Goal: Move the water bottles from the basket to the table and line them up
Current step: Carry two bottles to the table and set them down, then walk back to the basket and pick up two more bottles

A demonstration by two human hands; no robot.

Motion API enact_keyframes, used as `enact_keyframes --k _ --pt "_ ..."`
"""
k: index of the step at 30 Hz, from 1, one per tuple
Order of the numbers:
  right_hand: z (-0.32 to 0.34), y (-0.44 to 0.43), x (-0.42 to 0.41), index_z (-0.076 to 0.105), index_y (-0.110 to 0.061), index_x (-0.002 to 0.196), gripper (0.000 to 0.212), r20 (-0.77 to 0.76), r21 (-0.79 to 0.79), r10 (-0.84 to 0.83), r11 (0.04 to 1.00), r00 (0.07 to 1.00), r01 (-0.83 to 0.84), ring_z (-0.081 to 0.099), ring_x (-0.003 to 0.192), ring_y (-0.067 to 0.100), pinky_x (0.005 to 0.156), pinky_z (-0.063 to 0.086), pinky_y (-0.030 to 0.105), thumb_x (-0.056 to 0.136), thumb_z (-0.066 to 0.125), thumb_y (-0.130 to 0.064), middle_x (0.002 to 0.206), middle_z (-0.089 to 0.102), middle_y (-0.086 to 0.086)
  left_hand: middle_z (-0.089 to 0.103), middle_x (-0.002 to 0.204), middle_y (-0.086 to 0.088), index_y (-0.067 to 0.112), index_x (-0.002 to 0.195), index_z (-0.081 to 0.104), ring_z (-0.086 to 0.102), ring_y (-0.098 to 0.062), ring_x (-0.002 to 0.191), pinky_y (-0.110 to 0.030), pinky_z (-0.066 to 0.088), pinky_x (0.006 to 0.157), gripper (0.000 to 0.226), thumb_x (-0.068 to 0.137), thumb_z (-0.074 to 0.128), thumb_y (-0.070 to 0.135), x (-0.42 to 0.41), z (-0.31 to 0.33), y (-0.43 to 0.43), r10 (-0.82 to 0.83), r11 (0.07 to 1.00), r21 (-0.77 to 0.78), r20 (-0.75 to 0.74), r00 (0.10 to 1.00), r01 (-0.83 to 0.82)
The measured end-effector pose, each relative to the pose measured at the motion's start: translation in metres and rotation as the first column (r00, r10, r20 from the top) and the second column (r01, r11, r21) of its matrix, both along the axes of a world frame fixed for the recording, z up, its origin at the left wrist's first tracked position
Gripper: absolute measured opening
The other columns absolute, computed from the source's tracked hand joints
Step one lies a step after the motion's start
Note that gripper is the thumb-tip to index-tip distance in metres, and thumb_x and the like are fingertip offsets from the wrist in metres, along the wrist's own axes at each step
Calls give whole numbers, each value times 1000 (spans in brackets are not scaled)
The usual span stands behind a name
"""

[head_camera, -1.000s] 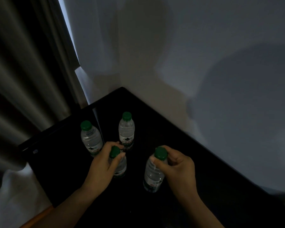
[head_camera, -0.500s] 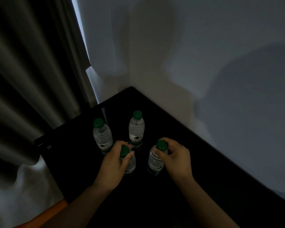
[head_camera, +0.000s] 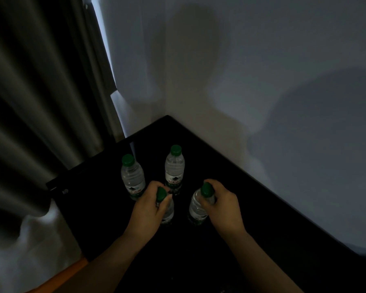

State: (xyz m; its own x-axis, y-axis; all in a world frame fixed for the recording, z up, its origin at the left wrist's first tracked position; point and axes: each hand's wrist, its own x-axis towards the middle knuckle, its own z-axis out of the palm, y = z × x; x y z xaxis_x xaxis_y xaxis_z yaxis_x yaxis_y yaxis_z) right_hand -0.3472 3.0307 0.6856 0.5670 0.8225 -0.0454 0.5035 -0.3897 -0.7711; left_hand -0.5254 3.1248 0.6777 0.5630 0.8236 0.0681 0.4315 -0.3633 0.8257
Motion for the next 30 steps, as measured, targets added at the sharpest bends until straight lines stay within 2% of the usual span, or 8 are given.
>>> enact_keyframes --k 4,7,10,14,17,20,25,30 --pt "10 -9 -3 37 -14 144 80 120 -230 41 973 992 -13 51 125 20 98 41 25 78 74 -43 139 52 4 61 95 -5 18 104 49 59 -15 84 -34 49 75 12 95 52 25 1 5 0 10 1000 -11 -18 1000 -11" --pt "23 -30 -6 54 -12 122 62 306 -450 115 892 945 37 60 106 22 86 51 31 77 69 -53 120 61 8 59 88 -7 15 101 49 58 -19 79 -28 45 68 11 95 51 23 1 8 1 -16 1000 -21 -33 999 15" --pt "37 -54 -13 56 -14 117 48 330 -562 183 827 926 37 60 100 20 81 52 30 82 66 -45 113 61 6 55 82 -10 9 99 48 55 -23 75 -33 42 66 14 95 51 23 1 14 4 -54 998 -14 -87 995 53" --pt "54 -79 -26 57 -17 105 32 356 -592 149 800 923 99 61 91 17 74 52 29 83 64 -39 103 63 2 45 76 -3 7 92 46 46 -19 71 -28 31 63 15 95 51 20 2 20 14 -148 987 36 -223 964 160" --pt "64 -96 -38 57 -18 112 36 370 -587 90 794 924 158 61 94 18 74 49 28 83 64 -39 105 63 0 54 108 -13 4 109 54 53 -26 100 -31 42 84 25 93 54 23 7 33 22 -209 940 161 -420 883 299" --pt "71 -113 -55 57 -18 114 39 375 -575 36 793 926 201 61 96 18 75 49 28 83 64 -39 107 63 0 46 134 -14 7 119 53 44 -29 122 -36 39 99 40 88 61 31 8 57 9 -216 833 326 -551 806 446" --pt "80 -155 -93 60 -20 109 36 359 -500 -175 793 917 347 60 83 14 63 46 23 80 69 -39 93 61 -5 56 114 -8 11 114 53 54 -24 104 -33 46 85 30 88 57 27 -13 85 -51 -438 699 260 -581 686 666" --pt "86 -217 -130 62 -21 111 37 320 -434 -373 759 871 485 64 99 16 80 52 29 78 70 -34 108 68 -2 59 106 -5 13 113 52 57 -18 93 -29 47 77 28 87 58 23 -20 102 -108 -610 599 167 -539 581 783"
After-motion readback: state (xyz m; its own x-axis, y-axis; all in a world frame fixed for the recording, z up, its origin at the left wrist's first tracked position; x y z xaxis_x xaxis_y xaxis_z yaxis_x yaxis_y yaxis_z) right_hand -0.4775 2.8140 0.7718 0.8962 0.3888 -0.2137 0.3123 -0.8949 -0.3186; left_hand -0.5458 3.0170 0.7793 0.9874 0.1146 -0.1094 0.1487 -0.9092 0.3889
